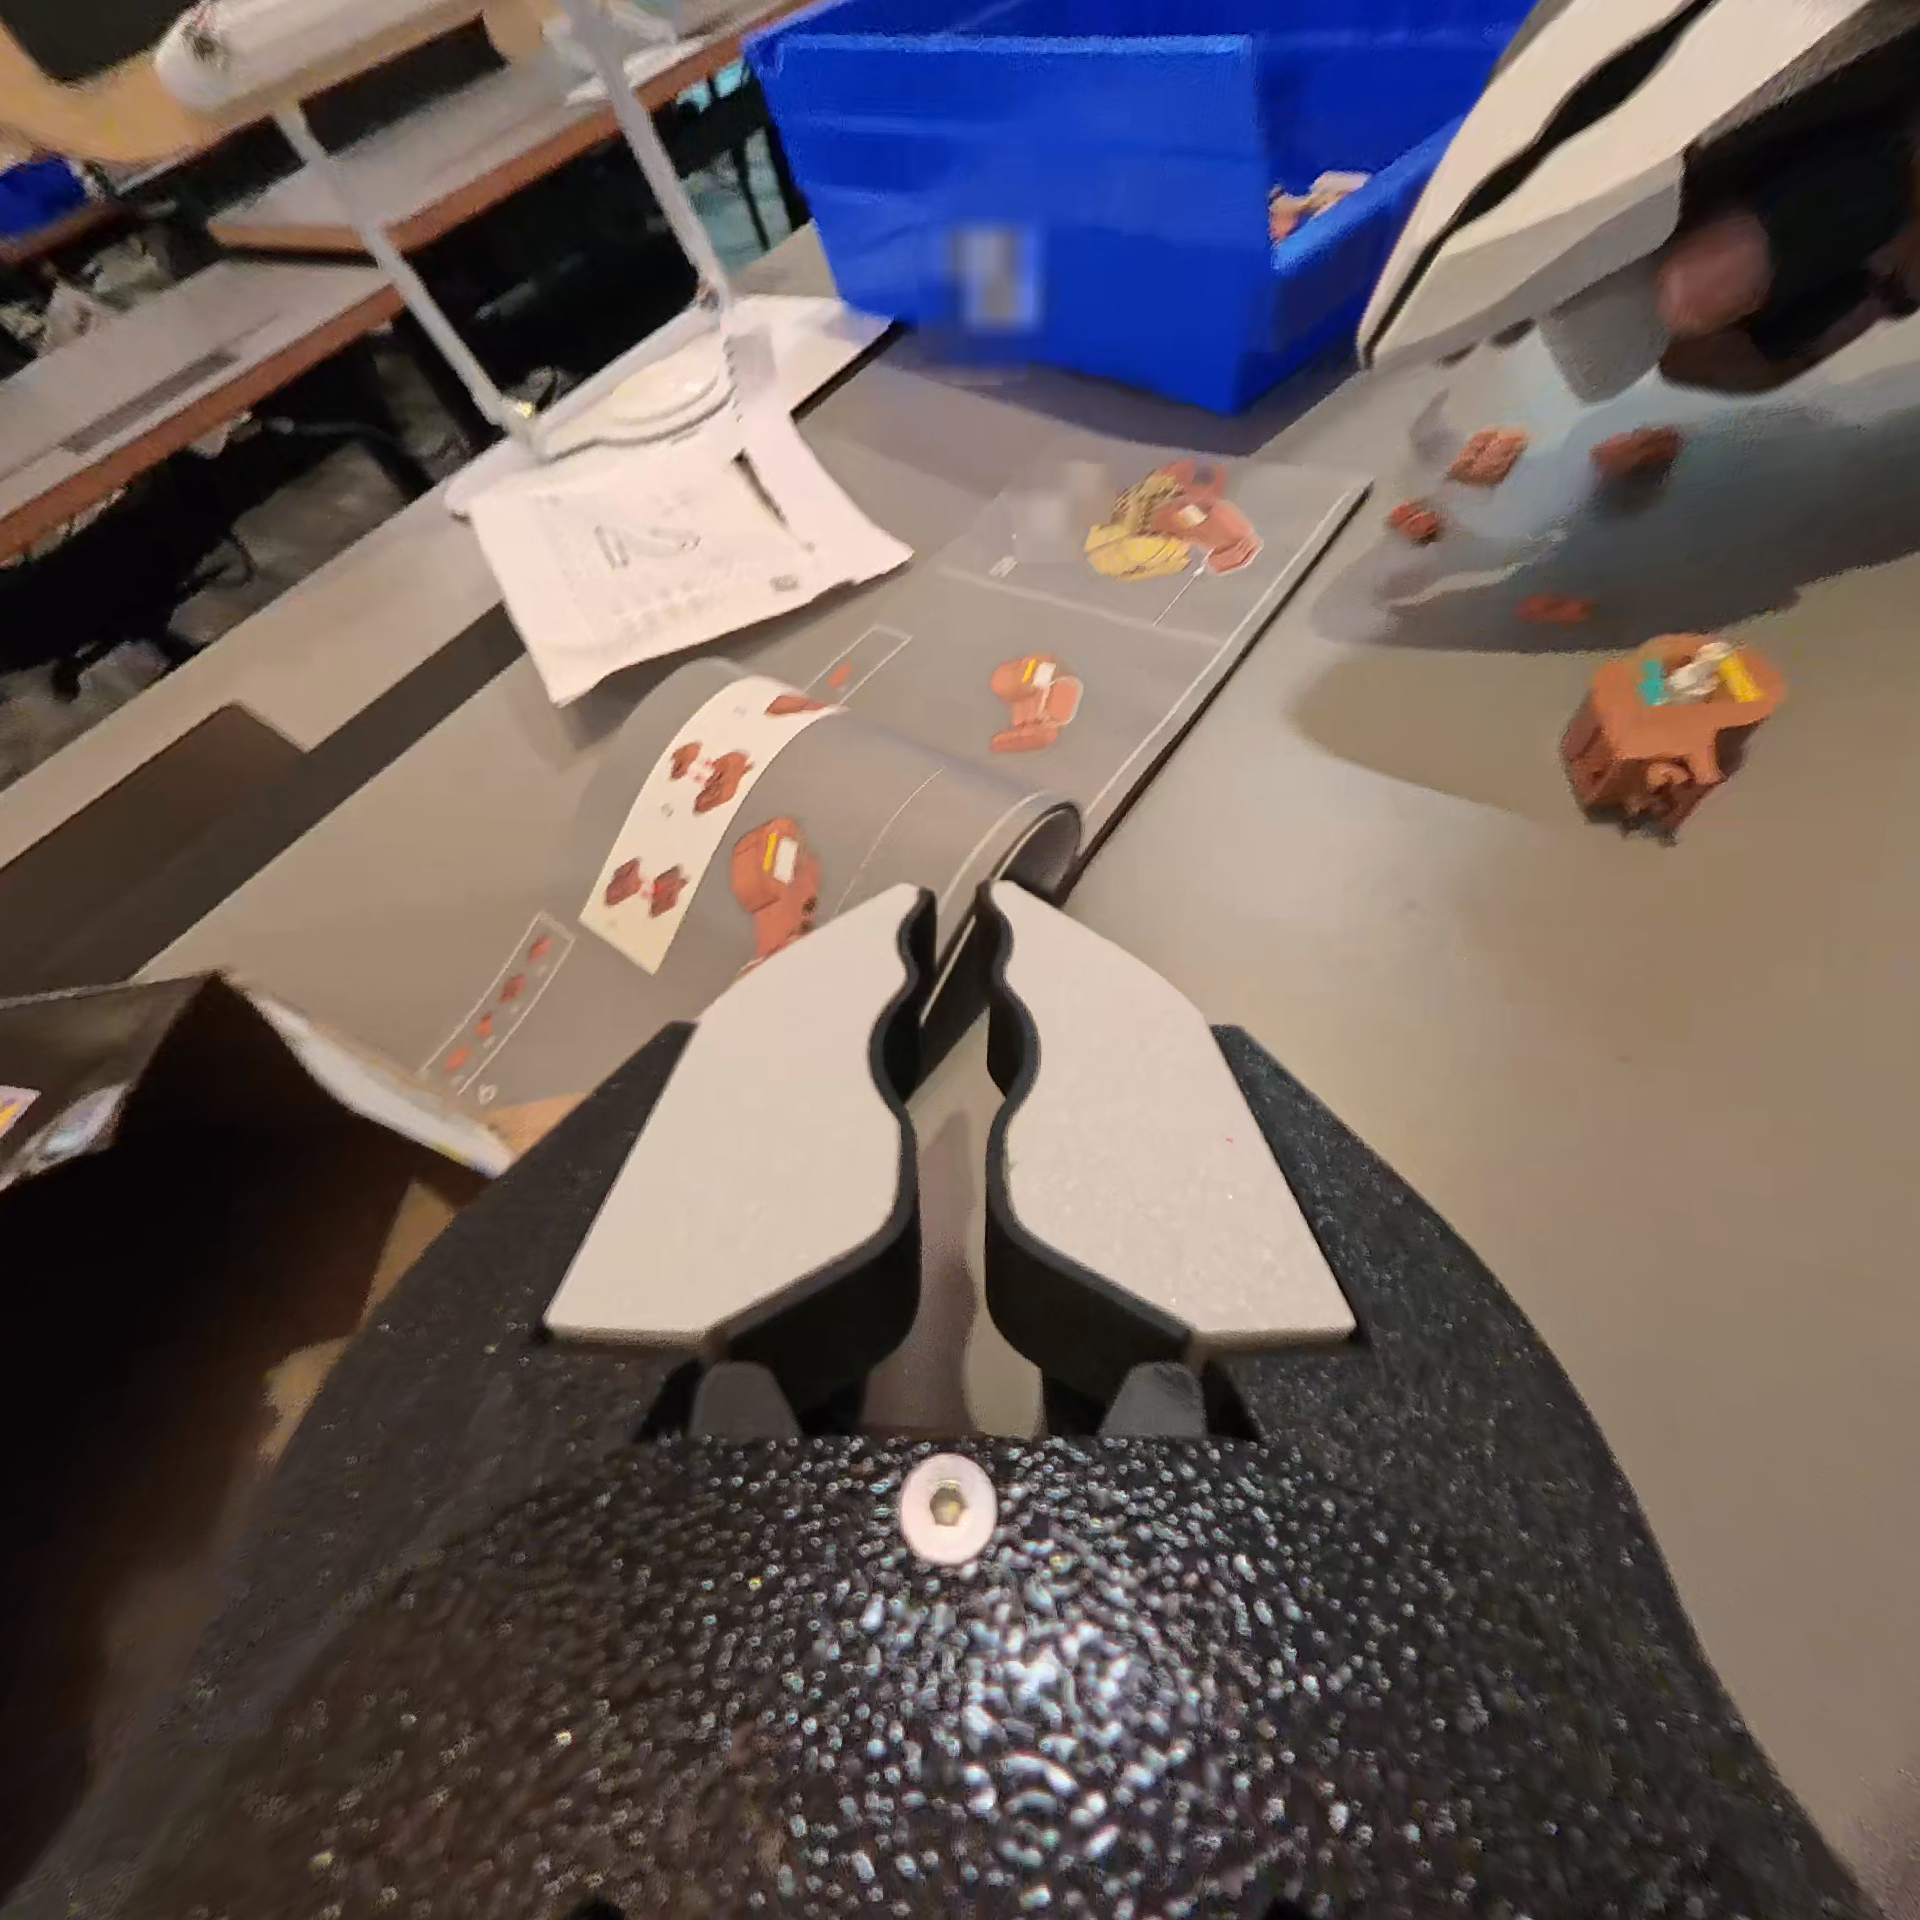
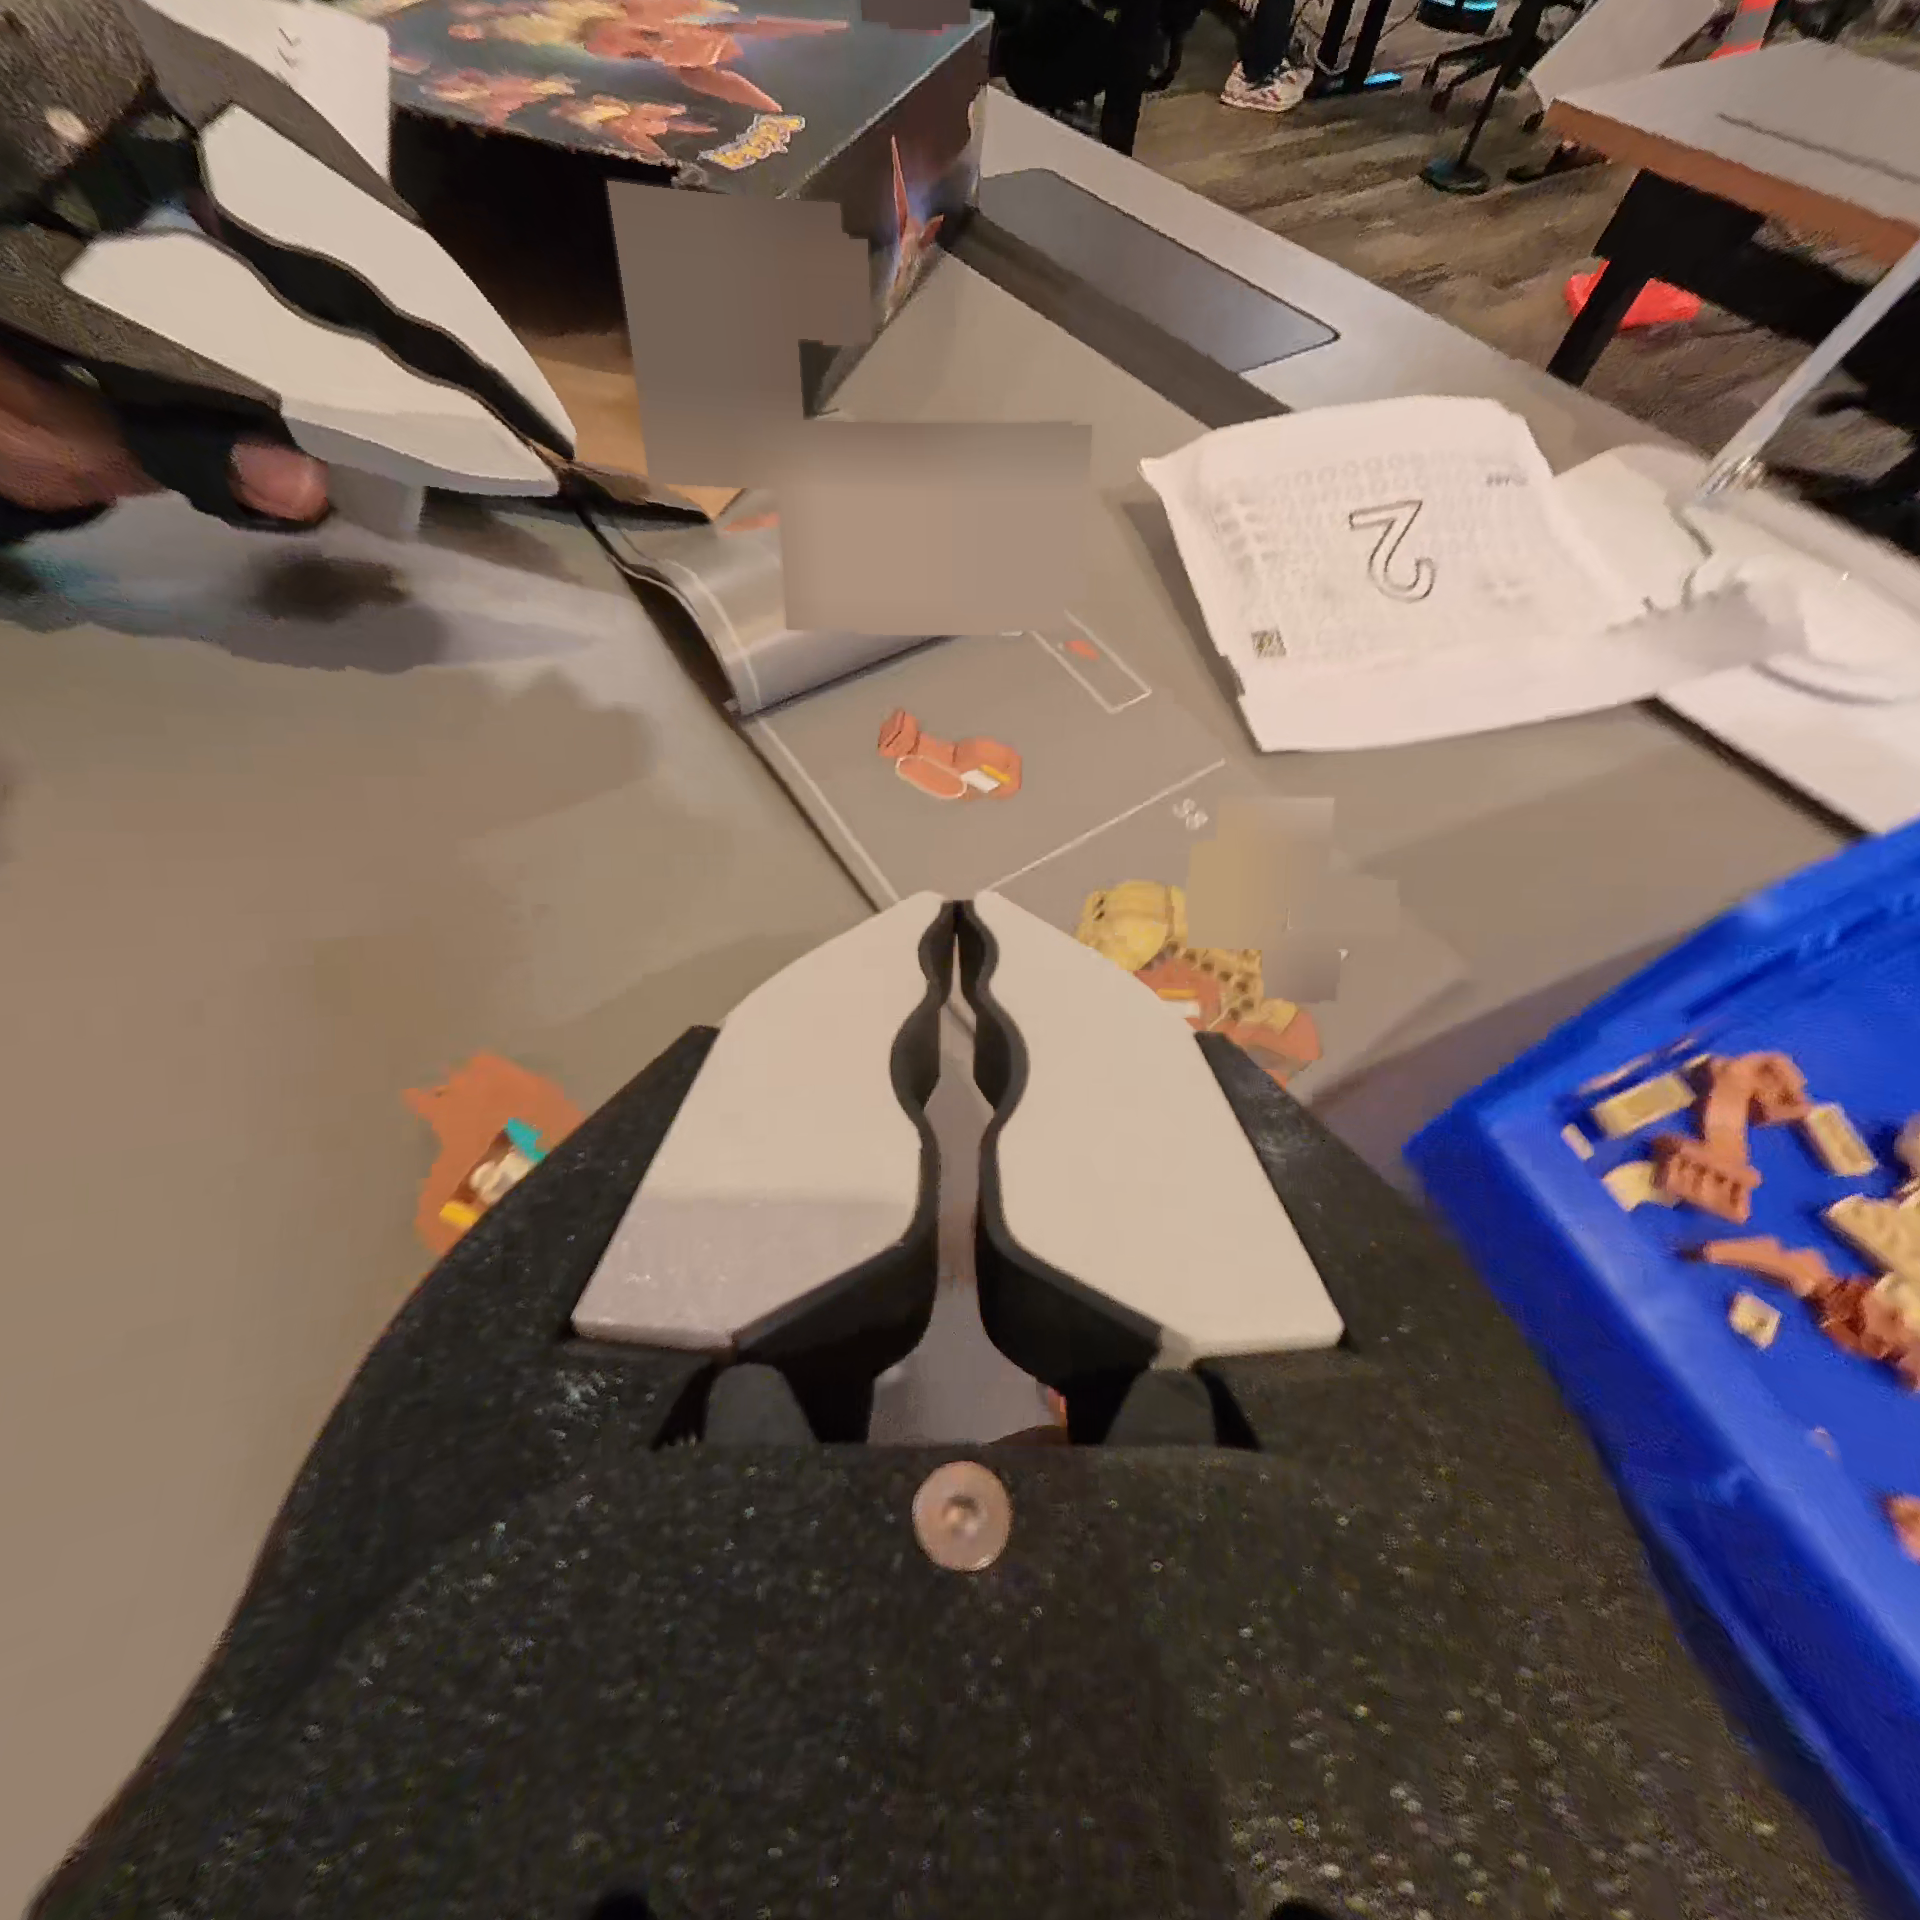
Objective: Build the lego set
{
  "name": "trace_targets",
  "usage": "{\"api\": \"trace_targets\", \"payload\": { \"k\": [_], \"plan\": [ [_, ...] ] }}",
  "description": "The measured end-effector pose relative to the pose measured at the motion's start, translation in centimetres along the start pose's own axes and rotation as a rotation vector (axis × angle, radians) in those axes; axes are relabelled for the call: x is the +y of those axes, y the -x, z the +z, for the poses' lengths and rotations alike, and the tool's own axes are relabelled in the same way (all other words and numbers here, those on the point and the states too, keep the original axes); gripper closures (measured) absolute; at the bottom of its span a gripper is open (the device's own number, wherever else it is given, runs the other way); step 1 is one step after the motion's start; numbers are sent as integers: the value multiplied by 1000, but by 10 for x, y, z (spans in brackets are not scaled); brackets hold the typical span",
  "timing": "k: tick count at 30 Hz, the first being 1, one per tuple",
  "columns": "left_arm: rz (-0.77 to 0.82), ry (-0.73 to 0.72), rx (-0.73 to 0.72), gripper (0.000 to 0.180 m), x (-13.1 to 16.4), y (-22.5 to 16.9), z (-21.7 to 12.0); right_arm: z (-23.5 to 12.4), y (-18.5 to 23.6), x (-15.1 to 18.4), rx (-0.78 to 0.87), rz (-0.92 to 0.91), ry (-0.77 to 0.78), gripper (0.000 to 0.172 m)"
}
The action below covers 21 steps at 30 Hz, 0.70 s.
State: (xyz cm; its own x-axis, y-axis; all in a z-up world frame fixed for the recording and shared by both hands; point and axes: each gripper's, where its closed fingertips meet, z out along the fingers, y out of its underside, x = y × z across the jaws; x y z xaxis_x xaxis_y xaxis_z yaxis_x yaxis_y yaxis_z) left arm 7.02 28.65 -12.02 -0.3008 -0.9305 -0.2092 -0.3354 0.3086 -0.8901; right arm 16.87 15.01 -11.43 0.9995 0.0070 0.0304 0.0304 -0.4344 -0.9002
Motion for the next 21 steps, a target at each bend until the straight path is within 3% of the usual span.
{"api": "trace_targets", "payload": {
  "k": [9,21],
  "plan": [
    [-65,-99,71,180,-11,-16,3,-8,38,-3,-83,62,-96,172],
    [-112,-55,103,180,-4,-15,4,-11,22,-5,-41,180,-186,172]
  ]
}}
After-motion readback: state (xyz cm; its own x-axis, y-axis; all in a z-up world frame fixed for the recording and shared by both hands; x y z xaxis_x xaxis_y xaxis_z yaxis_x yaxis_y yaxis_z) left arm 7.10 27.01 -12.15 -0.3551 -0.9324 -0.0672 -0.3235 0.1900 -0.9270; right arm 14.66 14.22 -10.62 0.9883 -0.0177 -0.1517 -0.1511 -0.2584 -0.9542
